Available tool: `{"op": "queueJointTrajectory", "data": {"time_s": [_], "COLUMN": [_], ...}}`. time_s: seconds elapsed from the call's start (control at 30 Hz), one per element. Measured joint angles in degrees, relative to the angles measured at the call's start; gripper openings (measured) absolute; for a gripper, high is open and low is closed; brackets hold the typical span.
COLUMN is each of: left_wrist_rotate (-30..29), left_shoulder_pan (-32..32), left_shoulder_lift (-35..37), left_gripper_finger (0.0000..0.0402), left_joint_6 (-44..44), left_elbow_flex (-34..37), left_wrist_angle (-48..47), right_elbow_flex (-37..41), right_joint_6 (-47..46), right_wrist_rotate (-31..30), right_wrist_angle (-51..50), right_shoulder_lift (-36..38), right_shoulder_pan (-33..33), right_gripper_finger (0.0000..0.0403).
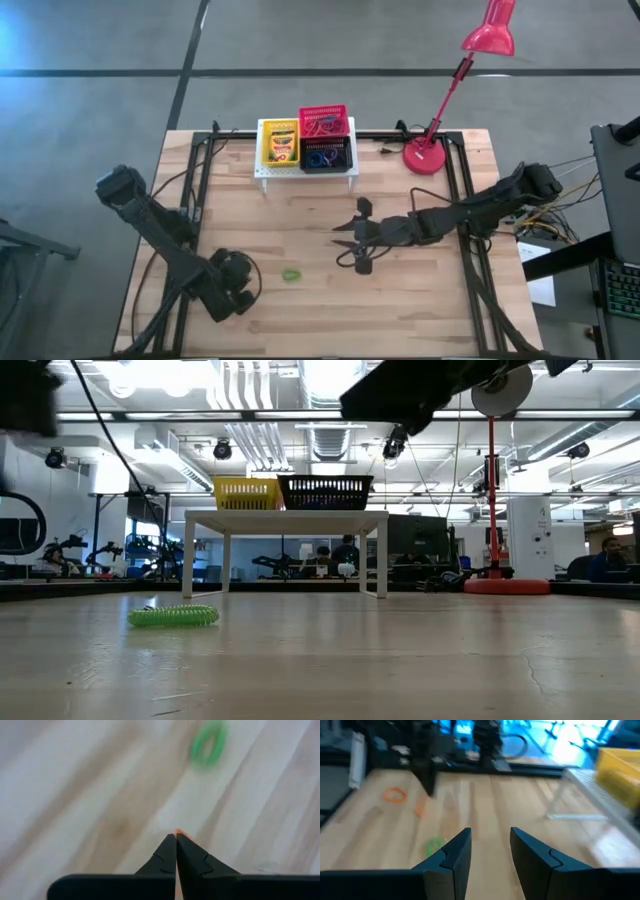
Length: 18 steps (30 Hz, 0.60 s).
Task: Pick & Place Office Desk Supplies
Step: Put the orange rubber band into the red bin
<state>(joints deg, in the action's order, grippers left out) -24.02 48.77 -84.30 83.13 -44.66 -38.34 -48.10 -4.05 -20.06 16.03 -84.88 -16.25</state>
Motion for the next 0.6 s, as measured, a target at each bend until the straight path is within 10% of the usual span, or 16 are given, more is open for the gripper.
{"op": "queueJointTrajectory", "data": {"time_s": [0.27, 0.6], "left_wrist_rotate": [-16.13, -16.88], "left_shoulder_pan": [-9.28, -17.9], "left_shoulder_lift": [0.03, 0.03], "left_gripper_finger": [0.0004, 0.0004], "left_joint_6": [-24.42, -52.01], "left_elbow_flex": [-0.31, -0.34], "left_wrist_angle": [20.17, 44.82], "right_elbow_flex": [-1.52, -9.24], "right_joint_6": [2.54, 2.68], "right_wrist_rotate": [5.8, 5.26], "right_wrist_angle": [13.25, 10.73], "right_shoulder_lift": [-10.42, -17.86], "right_shoulder_pan": [0.02, 0.13], "right_gripper_finger": [0.0128, 0.014]}}
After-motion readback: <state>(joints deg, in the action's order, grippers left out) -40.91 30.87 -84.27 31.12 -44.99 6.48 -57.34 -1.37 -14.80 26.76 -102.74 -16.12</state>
